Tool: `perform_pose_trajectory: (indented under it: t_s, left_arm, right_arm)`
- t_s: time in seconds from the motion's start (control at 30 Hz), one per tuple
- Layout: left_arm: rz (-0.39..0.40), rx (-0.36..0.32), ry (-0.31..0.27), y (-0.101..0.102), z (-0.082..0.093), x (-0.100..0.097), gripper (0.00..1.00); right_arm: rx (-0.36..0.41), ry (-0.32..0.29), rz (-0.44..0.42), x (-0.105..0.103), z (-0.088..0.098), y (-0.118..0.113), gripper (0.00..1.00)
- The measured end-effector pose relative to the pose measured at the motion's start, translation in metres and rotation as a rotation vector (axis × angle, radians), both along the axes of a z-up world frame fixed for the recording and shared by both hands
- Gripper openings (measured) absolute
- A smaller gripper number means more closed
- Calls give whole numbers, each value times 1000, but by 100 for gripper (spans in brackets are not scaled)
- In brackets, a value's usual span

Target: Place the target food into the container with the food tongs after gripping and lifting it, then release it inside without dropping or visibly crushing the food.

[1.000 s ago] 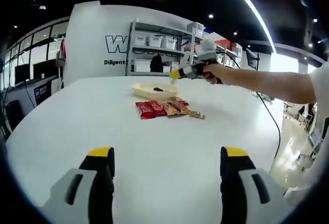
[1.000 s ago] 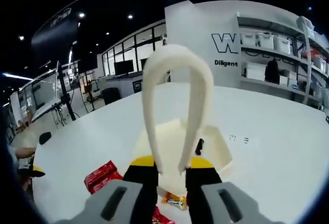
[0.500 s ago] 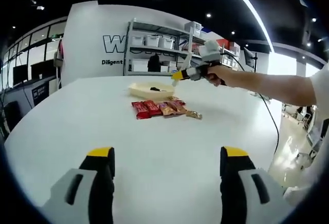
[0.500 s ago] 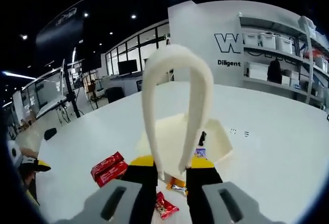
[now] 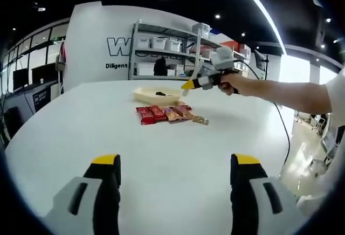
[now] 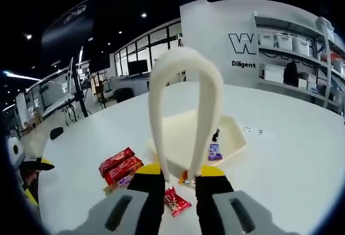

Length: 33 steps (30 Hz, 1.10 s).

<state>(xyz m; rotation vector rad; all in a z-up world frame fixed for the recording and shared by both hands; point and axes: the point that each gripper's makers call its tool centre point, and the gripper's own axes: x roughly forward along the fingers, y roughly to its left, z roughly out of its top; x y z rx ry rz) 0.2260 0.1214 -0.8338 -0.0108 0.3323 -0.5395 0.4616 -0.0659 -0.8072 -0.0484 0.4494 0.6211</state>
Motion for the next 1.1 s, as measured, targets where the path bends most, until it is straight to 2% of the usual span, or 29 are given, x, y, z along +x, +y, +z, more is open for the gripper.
perform_pose_trajectory:
  t_s: [0.3,0.4,0.6,1.1]
  left_arm:
    - [0,0,-2,-1,2,-2,82]
    - [3,3,-5,0,3,-3,81]
    - [11,6,-9,3,6,-6,81]
    - [-5,7,-21,-3,10,-12,81]
  right_arm:
    - [3,44,15,-7,-20,-3,15]
    - [38,74,26,-9,-23,1,15]
    - [46,100,32,-14,-30,1,15]
    - [60,116,40,-36,-30,0,15]
